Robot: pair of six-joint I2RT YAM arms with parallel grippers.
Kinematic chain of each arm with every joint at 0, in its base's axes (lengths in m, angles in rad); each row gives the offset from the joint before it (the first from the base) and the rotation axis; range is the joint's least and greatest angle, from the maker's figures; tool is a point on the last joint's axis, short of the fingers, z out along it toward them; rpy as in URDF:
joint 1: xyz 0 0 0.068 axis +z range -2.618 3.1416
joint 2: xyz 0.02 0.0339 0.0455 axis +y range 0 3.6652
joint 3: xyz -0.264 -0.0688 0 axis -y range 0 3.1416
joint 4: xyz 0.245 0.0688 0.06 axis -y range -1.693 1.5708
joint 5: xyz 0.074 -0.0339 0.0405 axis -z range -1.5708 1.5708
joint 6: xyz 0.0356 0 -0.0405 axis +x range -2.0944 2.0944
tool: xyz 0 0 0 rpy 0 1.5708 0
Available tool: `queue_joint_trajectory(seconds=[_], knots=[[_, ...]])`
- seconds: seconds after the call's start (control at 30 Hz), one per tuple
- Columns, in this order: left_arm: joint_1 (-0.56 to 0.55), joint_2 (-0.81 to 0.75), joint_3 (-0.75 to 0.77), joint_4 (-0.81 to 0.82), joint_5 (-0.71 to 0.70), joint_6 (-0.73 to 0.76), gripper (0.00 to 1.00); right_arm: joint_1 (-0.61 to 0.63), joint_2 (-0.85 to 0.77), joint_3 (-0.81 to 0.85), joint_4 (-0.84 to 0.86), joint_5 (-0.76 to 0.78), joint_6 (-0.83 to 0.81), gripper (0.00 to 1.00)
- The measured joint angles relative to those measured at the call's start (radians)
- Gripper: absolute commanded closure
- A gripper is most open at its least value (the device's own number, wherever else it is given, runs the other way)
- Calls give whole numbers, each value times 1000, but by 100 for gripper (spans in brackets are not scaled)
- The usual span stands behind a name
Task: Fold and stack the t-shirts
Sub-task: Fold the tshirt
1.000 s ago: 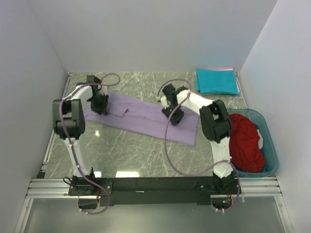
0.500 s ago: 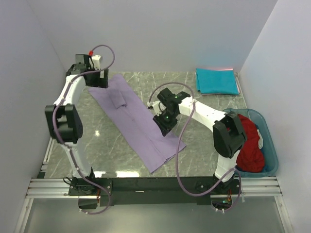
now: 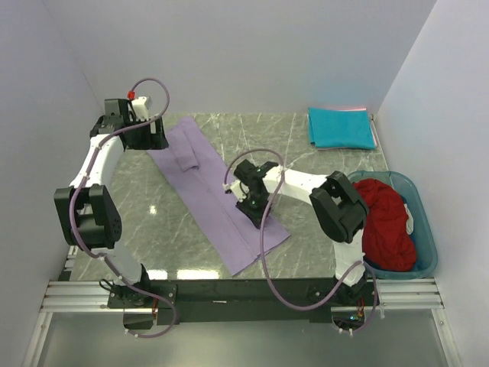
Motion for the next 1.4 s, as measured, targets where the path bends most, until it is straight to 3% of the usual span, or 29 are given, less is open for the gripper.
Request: queue_joint_trajectory(seconds=[0.07, 0.2, 0.43, 0.57, 0.7, 0.87, 1.1, 1.23, 1.4], knots=[[-4, 11, 0, -3, 5, -16, 26, 41, -19, -29, 17, -2, 8, 71], [-33, 63, -5, -2, -2, -37, 35, 161, -47, -79, 35, -65, 36, 70], [-163, 302, 8, 0, -36, -48, 46, 268, -84, -127, 29, -267, 48, 50], [-228, 379, 68, -5, -61, -52, 48, 193, -180, -137, 25, -294, 51, 48], [-280, 454, 158, 2, -72, -66, 50, 41, -278, -136, 24, -321, 51, 46], [-323, 633, 431, -8, -62, -101, 50, -172, -296, -129, 18, -303, 50, 44], [-351, 907, 890, -5, -72, -150, 32, -327, -296, -64, -14, -244, 47, 43], [-350, 874, 826, 71, -97, -161, 1, -353, -295, 21, -17, -234, 50, 42], [-330, 681, 617, 123, -100, -158, 1, -357, -295, 108, -13, -248, 62, 35]])
